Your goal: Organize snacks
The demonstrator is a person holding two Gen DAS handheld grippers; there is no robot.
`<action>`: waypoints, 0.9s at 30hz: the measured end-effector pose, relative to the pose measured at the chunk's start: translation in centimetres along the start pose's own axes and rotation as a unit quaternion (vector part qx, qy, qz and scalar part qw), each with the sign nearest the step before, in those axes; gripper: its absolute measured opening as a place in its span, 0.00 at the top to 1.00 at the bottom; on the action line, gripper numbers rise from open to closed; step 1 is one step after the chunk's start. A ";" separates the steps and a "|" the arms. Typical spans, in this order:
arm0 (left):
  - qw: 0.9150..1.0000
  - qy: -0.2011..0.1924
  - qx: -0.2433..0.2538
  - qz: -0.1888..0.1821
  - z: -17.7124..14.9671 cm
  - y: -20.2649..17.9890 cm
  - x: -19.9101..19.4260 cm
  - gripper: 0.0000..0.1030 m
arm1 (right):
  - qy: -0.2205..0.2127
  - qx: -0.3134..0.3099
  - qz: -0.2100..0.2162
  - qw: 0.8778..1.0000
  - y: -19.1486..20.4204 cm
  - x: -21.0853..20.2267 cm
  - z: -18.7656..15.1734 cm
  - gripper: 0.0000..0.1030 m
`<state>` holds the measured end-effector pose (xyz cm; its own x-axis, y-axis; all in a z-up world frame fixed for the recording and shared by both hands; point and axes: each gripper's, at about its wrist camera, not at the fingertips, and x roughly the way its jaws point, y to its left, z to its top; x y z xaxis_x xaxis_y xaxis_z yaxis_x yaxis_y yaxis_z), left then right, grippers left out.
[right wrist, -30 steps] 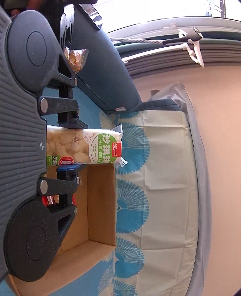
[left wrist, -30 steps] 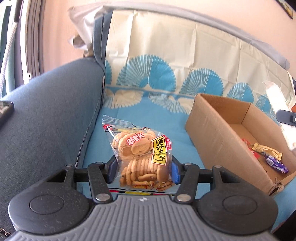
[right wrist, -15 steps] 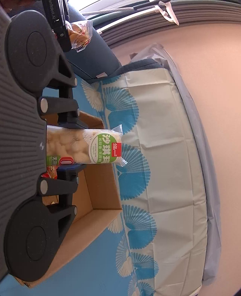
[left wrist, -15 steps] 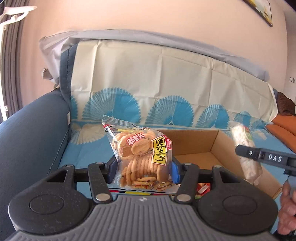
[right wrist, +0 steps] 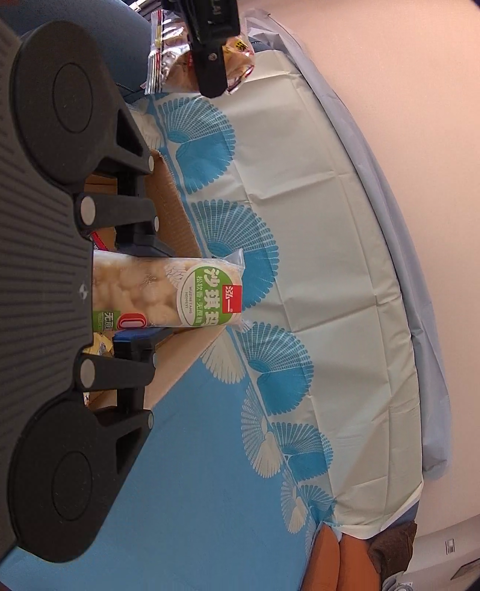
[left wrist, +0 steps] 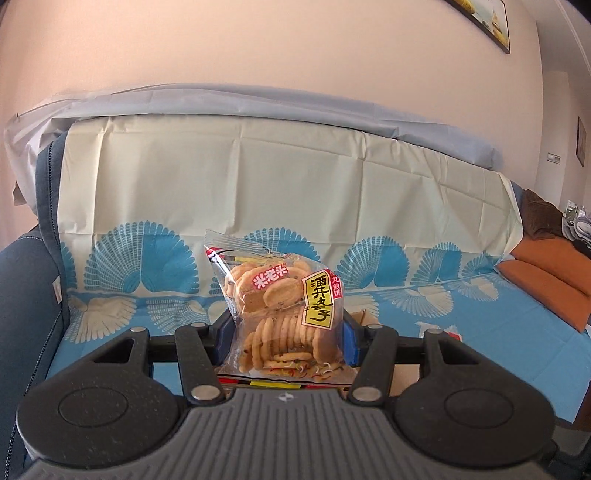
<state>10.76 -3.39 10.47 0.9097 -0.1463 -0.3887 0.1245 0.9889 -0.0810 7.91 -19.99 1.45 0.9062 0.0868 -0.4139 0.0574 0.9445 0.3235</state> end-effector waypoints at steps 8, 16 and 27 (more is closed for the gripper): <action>0.999 0.026 0.021 -0.009 0.8 -2.7 2.8 0.21 | -0.012 -0.021 -0.024 0.999 0.0 0.0 0.1 0.42; 1.000 0.007 0.009 0.001 -1.1 -1.8 -1.2 0.15 | -0.011 -0.023 -0.041 0.999 -0.7 -0.2 -0.1 0.20; 0.999 0.028 -0.019 0.030 -7.5 1.3 -9.2 0.00 | -0.001 -0.044 -0.020 0.999 -0.9 -2.4 -0.7 0.01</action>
<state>-0.42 -0.92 7.08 0.8909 -0.0898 -0.4453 0.0545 0.9943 -0.0916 5.40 -20.83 1.55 0.9050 0.0483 -0.4226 0.0558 0.9714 0.2306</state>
